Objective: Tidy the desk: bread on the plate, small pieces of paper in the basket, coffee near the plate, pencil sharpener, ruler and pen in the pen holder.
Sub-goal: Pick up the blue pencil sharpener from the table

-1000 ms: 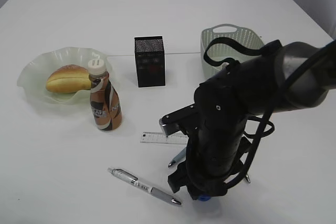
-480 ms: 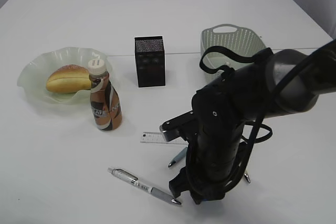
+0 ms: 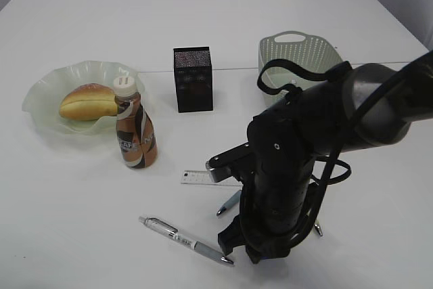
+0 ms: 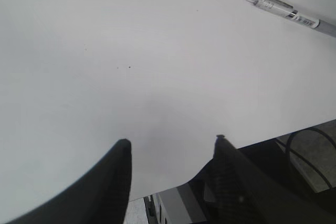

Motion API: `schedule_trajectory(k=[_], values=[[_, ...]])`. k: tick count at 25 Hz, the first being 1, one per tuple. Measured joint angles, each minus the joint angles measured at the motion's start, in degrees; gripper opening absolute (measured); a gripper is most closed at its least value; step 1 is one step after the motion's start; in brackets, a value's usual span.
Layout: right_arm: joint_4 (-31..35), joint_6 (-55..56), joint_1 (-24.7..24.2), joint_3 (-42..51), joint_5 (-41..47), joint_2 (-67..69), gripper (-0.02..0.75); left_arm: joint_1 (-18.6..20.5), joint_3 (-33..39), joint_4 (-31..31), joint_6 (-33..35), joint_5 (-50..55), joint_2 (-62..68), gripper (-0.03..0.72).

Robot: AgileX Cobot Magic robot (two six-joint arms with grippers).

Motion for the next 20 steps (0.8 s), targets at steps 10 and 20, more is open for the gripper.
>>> schedule_trajectory(k=[10,20], values=[[-1.0,0.0,0.0,-2.1,0.4,-3.5,0.365,0.0,0.0,0.0,0.0,0.0,0.0,0.371],[-1.1,0.0,-2.8,-14.7,1.0,-4.7,0.365,0.0,0.0,-0.4,0.0,0.1,0.0,0.37]])
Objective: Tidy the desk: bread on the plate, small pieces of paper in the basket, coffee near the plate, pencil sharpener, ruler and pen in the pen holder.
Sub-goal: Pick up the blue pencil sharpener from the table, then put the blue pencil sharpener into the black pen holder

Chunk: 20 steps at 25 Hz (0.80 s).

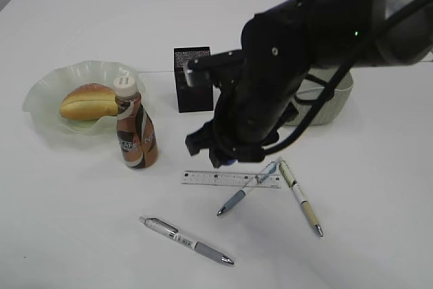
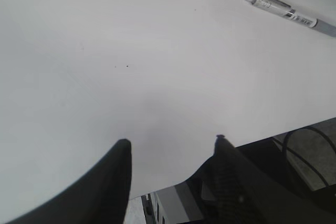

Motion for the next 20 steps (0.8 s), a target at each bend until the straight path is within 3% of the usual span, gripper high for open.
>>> schedule_trajectory(k=[7,13,20], values=[[3.5,-1.9,-8.1,-11.9,0.1,1.2,0.365,0.0,0.0,-0.1,0.0,1.1,0.0,0.371],[16.9,-11.2,-13.5,-22.4,-0.6,7.3,0.364,0.0,0.0,-0.1,0.0,1.2,0.0,0.37],[32.7,-20.9,-16.4,-32.2,-0.9,17.4,0.364,0.0,0.0,-0.2,0.0,1.2,0.0,0.37]])
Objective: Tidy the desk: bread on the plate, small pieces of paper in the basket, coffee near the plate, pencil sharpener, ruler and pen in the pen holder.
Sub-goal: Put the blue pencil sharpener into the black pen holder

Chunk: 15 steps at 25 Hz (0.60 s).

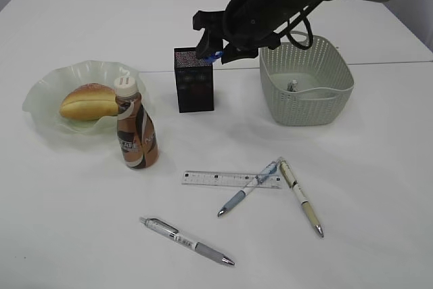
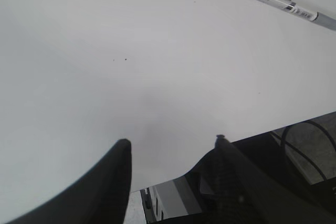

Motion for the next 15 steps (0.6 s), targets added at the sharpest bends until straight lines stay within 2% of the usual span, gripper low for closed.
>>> schedule_trajectory(k=[5,15], values=[[9.1,-5.2,-1.5,-6.2,-1.1,5.9,0.364,0.0,0.0,0.0,0.0,0.0,0.0,0.371],[16.9,-11.0,-1.4,-11.8,-7.6,12.0,0.364,0.0,0.0,-2.8,0.0,0.1,0.0,0.37]])
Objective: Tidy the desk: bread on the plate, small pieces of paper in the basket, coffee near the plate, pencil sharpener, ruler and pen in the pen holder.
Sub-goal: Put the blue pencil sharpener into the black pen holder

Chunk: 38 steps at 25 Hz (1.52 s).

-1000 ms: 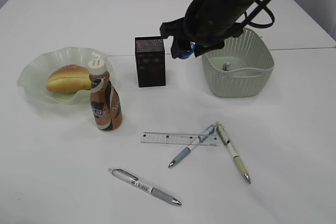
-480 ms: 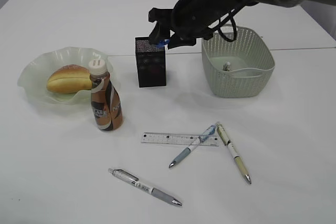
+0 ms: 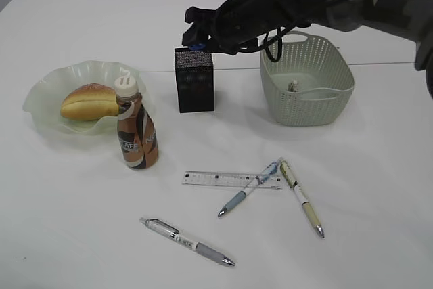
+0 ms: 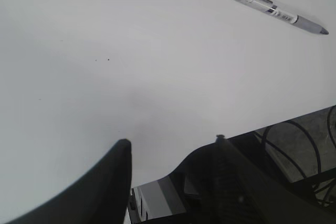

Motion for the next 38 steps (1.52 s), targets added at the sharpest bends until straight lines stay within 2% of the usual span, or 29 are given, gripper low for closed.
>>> schedule_trajectory(k=[6,14,23,27,30,35,38], values=[[2.1,-1.4,0.0,-0.1,-3.8,0.6,0.368,0.0,0.0,-0.5,0.0,0.0,0.0,0.37],[6.9,-4.7,0.0,-0.1,-3.3,1.5,0.396,0.0,0.0,-0.6,0.0,0.0,0.0,0.371],[7.0,-5.2,0.0,-0.1,-2.7,1.7,0.439,0.0,0.0,-0.6,0.0,0.3,0.0,0.371],[4.9,-5.2,0.0,-0.1,-0.9,1.7,0.44,0.0,0.0,-0.6,0.0,0.4,0.0,0.37],[-1.6,-2.8,-0.1,-0.1,3.1,0.6,0.44,0.0,0.0,-0.6,0.0,0.4,0.0,0.371],[-23.5,12.2,-0.1,-0.1,14.8,-5.1,0.44,0.0,0.0,-0.6,0.0,0.4,0.0,0.37],[-29.4,15.4,-0.1,-0.1,20.3,-8.5,0.441,0.0,0.0,-0.6,0.0,0.3,0.0,0.37]])
